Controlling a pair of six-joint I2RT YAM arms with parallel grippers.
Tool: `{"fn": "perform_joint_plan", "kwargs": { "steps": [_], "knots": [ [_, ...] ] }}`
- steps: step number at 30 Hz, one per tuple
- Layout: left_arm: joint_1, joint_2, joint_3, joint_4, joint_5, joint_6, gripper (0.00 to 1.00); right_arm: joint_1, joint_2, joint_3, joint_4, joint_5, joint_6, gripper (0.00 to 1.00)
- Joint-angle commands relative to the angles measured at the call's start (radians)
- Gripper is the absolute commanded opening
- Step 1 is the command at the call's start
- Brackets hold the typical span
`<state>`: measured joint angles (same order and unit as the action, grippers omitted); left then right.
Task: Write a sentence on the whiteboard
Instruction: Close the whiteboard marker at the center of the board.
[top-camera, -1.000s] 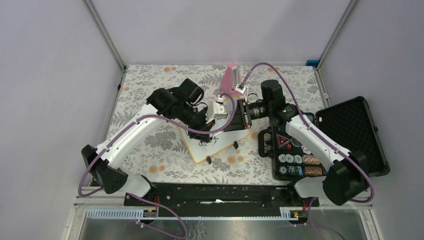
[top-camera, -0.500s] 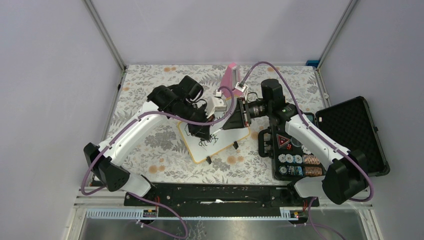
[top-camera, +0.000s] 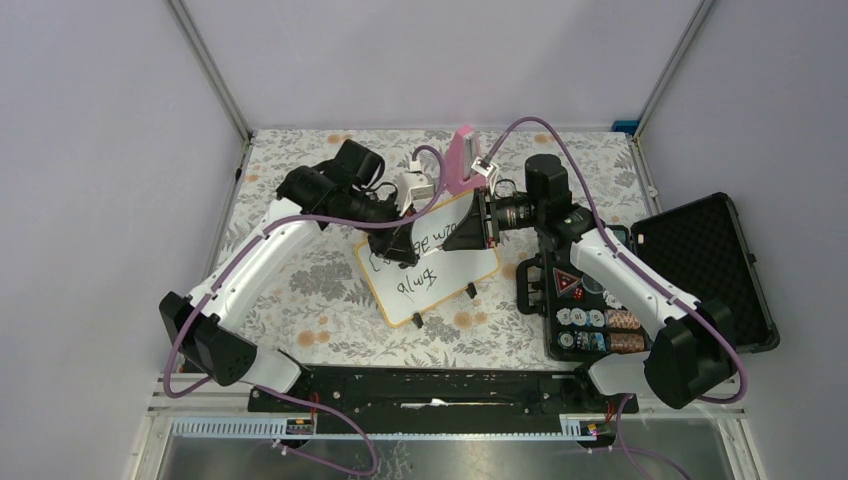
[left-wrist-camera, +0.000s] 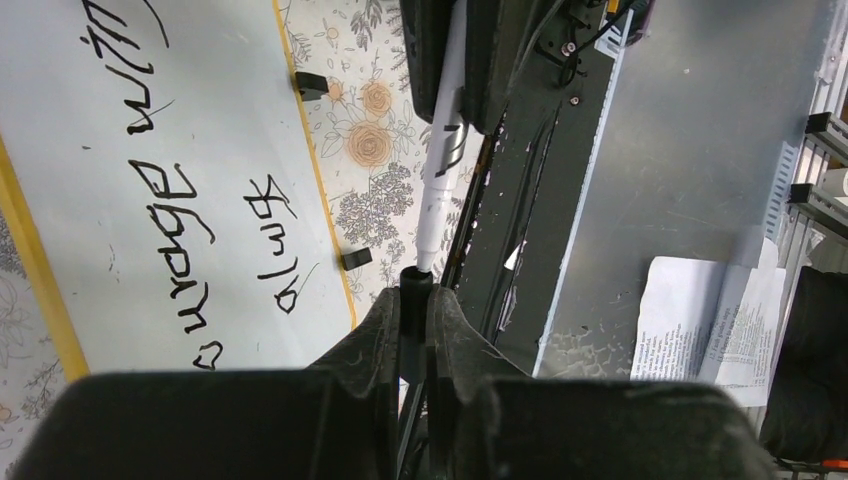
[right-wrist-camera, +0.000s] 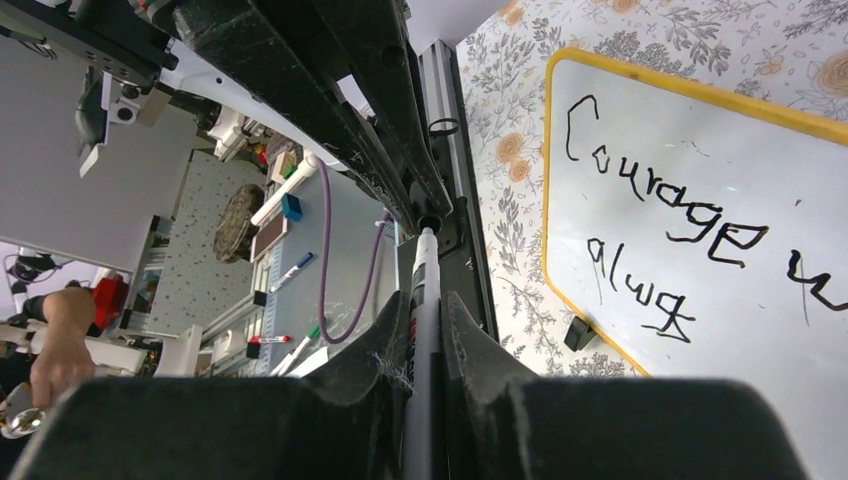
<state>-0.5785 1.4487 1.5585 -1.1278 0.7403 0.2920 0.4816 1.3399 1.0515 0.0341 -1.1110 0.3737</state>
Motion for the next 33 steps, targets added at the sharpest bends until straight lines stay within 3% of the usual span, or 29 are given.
{"fn": "perform_joint_plan", "kwargs": {
  "steps": [1,9,17,22,27,30,33],
  "knots": [
    [-0.014,-0.061,0.004,0.184,0.144,0.046,0.0,0.028,0.017,0.047,0.023,-0.02,0.032,0.0],
    [-0.081,-0.05,0.029,0.177,0.035,0.08,0.0,0.064,0.039,0.032,0.061,-0.022,0.083,0.0],
    [-0.086,-0.026,0.079,0.256,-0.085,-0.017,0.0,0.124,0.047,0.022,0.026,0.001,0.048,0.0],
    [-0.086,-0.009,0.099,0.258,-0.081,-0.012,0.01,0.147,0.065,0.033,0.005,0.005,0.03,0.0],
    [-0.007,-0.032,0.086,0.155,-0.009,0.059,0.4,0.086,0.046,0.082,-0.026,-0.001,0.01,0.0],
    [0.088,-0.057,0.051,0.106,0.121,0.099,0.51,0.016,0.041,0.091,0.023,-0.031,0.069,0.0],
    [0.099,-0.102,-0.016,0.115,0.162,0.107,0.55,-0.004,0.034,0.087,0.085,-0.05,0.137,0.0]
  ]
}}
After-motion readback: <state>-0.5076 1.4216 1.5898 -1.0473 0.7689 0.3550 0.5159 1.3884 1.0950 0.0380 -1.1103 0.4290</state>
